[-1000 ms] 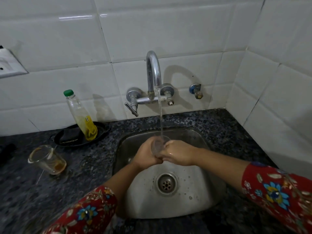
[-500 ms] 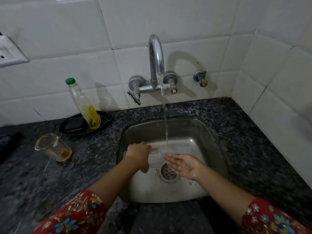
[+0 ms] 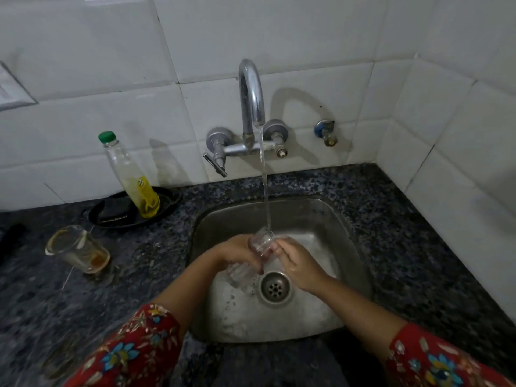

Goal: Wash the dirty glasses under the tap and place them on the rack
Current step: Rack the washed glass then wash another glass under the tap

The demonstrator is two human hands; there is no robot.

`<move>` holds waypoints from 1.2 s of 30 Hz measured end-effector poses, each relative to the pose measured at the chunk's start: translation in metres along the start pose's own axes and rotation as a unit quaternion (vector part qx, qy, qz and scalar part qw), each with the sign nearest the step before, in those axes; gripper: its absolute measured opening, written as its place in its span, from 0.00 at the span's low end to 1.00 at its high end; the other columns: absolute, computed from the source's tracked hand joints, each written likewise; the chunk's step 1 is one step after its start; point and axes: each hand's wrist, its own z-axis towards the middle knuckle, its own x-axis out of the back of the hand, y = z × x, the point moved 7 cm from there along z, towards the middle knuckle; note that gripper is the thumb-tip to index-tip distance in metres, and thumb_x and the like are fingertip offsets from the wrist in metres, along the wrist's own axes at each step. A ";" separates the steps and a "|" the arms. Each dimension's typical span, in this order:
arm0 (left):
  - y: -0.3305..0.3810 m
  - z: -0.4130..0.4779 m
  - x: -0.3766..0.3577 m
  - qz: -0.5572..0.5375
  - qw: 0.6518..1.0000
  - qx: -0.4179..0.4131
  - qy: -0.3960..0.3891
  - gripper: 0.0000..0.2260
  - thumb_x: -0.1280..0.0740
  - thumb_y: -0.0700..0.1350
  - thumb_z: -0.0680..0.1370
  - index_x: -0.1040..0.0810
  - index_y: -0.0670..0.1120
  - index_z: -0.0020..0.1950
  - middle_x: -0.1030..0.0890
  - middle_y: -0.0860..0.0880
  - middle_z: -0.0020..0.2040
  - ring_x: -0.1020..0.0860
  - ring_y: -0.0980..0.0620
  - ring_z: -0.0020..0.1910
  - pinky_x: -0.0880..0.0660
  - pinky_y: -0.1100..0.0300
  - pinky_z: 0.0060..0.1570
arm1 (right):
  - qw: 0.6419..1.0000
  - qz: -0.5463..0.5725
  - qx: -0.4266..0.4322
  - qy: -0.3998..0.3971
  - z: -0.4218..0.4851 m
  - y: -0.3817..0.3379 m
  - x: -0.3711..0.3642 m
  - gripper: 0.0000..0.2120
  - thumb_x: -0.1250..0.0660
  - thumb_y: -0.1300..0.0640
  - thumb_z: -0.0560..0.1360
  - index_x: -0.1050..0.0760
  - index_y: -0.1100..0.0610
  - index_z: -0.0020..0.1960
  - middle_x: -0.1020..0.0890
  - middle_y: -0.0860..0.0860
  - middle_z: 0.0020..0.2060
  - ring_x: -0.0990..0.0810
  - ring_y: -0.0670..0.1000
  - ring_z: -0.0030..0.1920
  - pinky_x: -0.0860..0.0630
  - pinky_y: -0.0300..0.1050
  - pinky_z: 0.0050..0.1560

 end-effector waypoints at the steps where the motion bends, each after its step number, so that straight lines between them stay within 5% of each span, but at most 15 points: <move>1: 0.003 0.003 -0.003 -0.055 0.998 -0.015 -0.019 0.15 0.27 0.29 0.66 0.21 0.46 0.46 0.18 0.54 0.39 0.20 0.56 0.41 0.24 0.64 0.44 | 1.000 -0.004 0.013 0.000 0.007 -0.003 0.007 0.16 0.46 0.52 0.81 0.22 0.59 0.47 0.19 0.51 0.43 0.20 0.47 0.46 0.25 0.43 0.50; 5: 0.004 0.021 0.002 -0.138 0.985 -0.009 0.099 0.17 0.25 0.36 0.59 0.21 0.43 0.46 0.19 0.47 0.42 0.20 0.50 0.43 0.23 0.50 0.53 | 0.994 -0.108 0.015 -0.004 0.039 -0.015 0.025 0.16 0.44 0.52 0.81 0.23 0.56 0.41 0.18 0.47 0.35 0.19 0.49 0.38 0.23 0.50 0.44; 10: 0.024 0.008 0.013 0.129 0.926 -0.004 0.353 0.22 0.26 0.52 0.68 0.28 0.50 0.57 0.18 0.52 0.48 0.19 0.51 0.48 0.25 0.57 0.45 | 0.965 -0.243 -0.089 0.038 0.067 -0.037 0.021 0.19 0.48 0.49 0.82 0.21 0.56 0.50 0.15 0.56 0.44 0.18 0.58 0.47 0.23 0.51 0.51; 13: 0.031 0.012 0.024 -0.070 0.962 -0.171 0.201 0.14 0.25 0.42 0.68 0.21 0.48 0.53 0.17 0.50 0.48 0.19 0.51 0.50 0.23 0.48 0.57 | 0.970 -0.234 0.024 0.067 0.064 -0.055 0.026 0.20 0.48 0.48 0.81 0.22 0.57 0.47 0.15 0.56 0.41 0.18 0.58 0.43 0.23 0.52 0.49; 16: 0.034 0.011 0.026 -0.161 0.965 -0.206 0.021 0.14 0.23 0.37 0.64 0.19 0.45 0.48 0.16 0.48 0.46 0.19 0.50 0.49 0.23 0.51 0.55 | 0.976 -0.186 0.104 0.034 0.055 -0.059 0.029 0.22 0.51 0.45 0.79 0.24 0.56 0.43 0.16 0.52 0.37 0.18 0.53 0.38 0.23 0.51 0.44; 18: 0.037 0.011 0.027 -0.120 0.972 -0.188 0.068 0.14 0.24 0.41 0.63 0.19 0.46 0.47 0.16 0.51 0.42 0.18 0.54 0.45 0.24 0.57 0.49 | 0.976 -0.196 0.076 0.055 0.059 -0.057 0.032 0.23 0.51 0.43 0.79 0.24 0.56 0.43 0.16 0.53 0.38 0.18 0.55 0.39 0.23 0.53 0.45; 22: 0.034 0.007 0.033 0.102 0.934 -0.095 0.328 0.24 0.28 0.56 0.64 0.25 0.55 0.59 0.17 0.56 0.47 0.19 0.57 0.46 0.23 0.57 0.48 | 0.971 -0.225 -0.076 0.014 0.077 -0.053 0.029 0.20 0.48 0.50 0.81 0.21 0.59 0.49 0.16 0.59 0.44 0.18 0.60 0.47 0.23 0.54 0.53; 24: 0.035 0.009 0.026 0.015 0.946 -0.146 0.288 0.23 0.25 0.53 0.65 0.24 0.51 0.59 0.16 0.55 0.47 0.18 0.59 0.48 0.23 0.61 0.49 | 0.972 -0.224 -0.073 0.014 0.078 -0.059 0.030 0.19 0.48 0.51 0.82 0.21 0.59 0.47 0.16 0.59 0.44 0.18 0.59 0.46 0.23 0.54 0.53; 26: 0.042 0.004 0.028 -0.087 0.954 -0.208 0.200 0.16 0.23 0.39 0.67 0.22 0.44 0.52 0.17 0.51 0.44 0.18 0.59 0.46 0.24 0.64 0.49 | 0.974 -0.221 -0.001 0.048 0.072 -0.072 0.036 0.20 0.48 0.48 0.81 0.22 0.58 0.44 0.16 0.57 0.40 0.18 0.58 0.42 0.23 0.53 0.49; 30: 0.046 -0.001 0.033 -0.148 0.960 -0.225 0.082 0.16 0.25 0.30 0.67 0.21 0.42 0.51 0.16 0.48 0.44 0.18 0.52 0.47 0.24 0.56 0.52 | 0.988 -0.123 0.082 0.050 0.060 -0.077 0.043 0.20 0.46 0.49 0.81 0.23 0.58 0.39 0.16 0.52 0.34 0.18 0.52 0.35 0.22 0.52 0.42; 33: 0.045 -0.004 0.036 -0.005 0.955 -0.136 0.262 0.20 0.24 0.47 0.65 0.24 0.50 0.55 0.16 0.52 0.47 0.18 0.54 0.48 0.22 0.54 0.52 | 0.987 -0.153 0.000 0.055 0.069 -0.073 0.041 0.19 0.47 0.49 0.82 0.23 0.55 0.40 0.16 0.54 0.37 0.18 0.54 0.40 0.23 0.52 0.47; 36: 0.049 -0.022 0.035 0.146 0.900 -0.066 0.405 0.23 0.30 0.57 0.68 0.29 0.54 0.60 0.20 0.56 0.48 0.21 0.55 0.48 0.24 0.55 0.49 | 0.974 -0.213 -0.046 0.055 0.075 -0.073 0.035 0.20 0.48 0.49 0.82 0.23 0.59 0.45 0.16 0.57 0.42 0.19 0.57 0.45 0.26 0.50 0.48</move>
